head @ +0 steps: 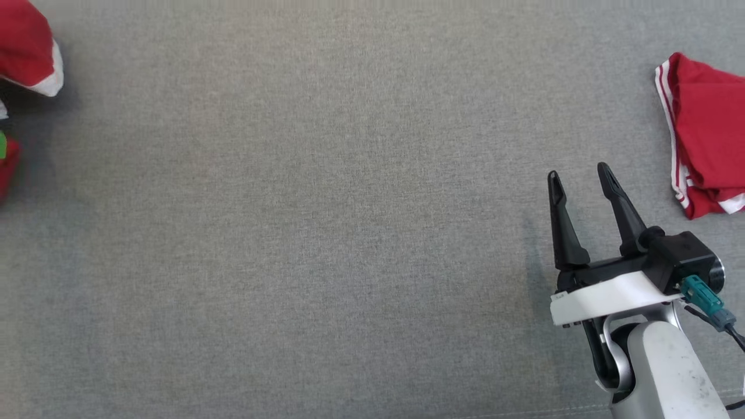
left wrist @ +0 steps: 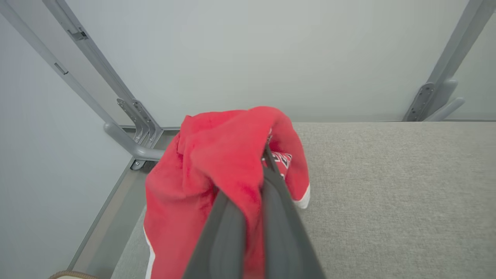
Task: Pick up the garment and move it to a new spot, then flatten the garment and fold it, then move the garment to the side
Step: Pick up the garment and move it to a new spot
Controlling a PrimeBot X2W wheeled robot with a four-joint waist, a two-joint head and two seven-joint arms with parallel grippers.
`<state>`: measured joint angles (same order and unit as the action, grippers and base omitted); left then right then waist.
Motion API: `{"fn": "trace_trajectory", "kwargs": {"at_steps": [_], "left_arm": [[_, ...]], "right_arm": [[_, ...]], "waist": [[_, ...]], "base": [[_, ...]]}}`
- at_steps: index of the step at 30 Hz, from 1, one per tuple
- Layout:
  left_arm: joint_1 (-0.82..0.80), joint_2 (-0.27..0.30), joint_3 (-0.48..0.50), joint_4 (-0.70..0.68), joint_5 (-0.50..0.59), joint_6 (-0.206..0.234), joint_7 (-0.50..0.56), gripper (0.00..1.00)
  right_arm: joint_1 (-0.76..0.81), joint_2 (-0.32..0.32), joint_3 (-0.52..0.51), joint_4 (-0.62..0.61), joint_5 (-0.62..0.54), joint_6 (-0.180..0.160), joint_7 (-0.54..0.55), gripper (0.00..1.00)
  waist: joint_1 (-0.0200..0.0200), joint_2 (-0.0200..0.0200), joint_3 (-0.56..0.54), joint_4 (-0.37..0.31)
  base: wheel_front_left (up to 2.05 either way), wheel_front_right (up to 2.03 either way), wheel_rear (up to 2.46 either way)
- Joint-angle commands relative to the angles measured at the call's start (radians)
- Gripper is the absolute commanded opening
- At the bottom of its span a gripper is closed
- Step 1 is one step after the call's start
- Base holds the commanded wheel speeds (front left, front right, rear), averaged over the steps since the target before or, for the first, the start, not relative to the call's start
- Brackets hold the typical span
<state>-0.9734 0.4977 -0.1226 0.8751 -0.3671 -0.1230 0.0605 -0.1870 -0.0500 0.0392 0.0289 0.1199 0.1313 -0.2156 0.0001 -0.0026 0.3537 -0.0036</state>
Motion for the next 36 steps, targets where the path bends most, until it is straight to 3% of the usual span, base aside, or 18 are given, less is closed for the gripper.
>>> {"fn": "trace_trajectory", "kwargs": {"at_steps": [1, 7, 13, 26, 32, 36], "left_arm": [[-0.016, 0.002, -0.009, -0.012, 0.002, -0.003, -0.006, 0.00], [-0.021, -0.026, -0.094, -0.094, -0.026, -0.008, 0.007, 0.00], [0.022, -0.043, -0.257, -0.282, -0.112, -0.008, 0.037, 0.00], [0.128, -0.129, -0.488, -0.619, -0.238, -0.008, 0.021, 0.00], [0.215, -0.182, -0.568, -0.631, -0.284, -0.008, -0.031, 0.00], [0.276, -0.170, -0.597, -0.558, -0.306, -0.008, -0.041, 0.00]], "right_arm": [[0.017, -0.001, 0.002, 0.009, 0.011, -0.001, -0.010, 1.00], [0.047, -0.001, 0.010, 0.056, 0.048, -0.001, -0.028, 1.00], [0.086, -0.001, 0.009, 0.092, 0.077, -0.001, -0.041, 1.00], [0.115, -0.001, 0.002, 0.093, 0.088, -0.001, -0.049, 1.00], [0.105, -0.001, 0.015, 0.096, 0.093, -0.001, -0.049, 1.00], [0.099, -0.001, 0.023, 0.098, 0.098, -0.001, -0.049, 1.00]], "waist": [[-0.0001, 0.0026, -0.098, -0.013], [-0.0001, 0.0026, -0.213, -0.042], [-0.0001, 0.0026, -0.304, -0.087], [-0.0001, 0.0026, -0.311, -0.139], [-0.0001, 0.0026, -0.289, -0.158], [-0.0001, 0.0026, -0.268, -0.170]], "base": [[0.00, 0.00, 0.00], [0.00, 0.00, 0.00], [0.00, 0.00, 0.00], [0.00, 0.00, 0.00], [0.00, 0.00, 0.00], [0.00, 0.00, 0.00]]}}
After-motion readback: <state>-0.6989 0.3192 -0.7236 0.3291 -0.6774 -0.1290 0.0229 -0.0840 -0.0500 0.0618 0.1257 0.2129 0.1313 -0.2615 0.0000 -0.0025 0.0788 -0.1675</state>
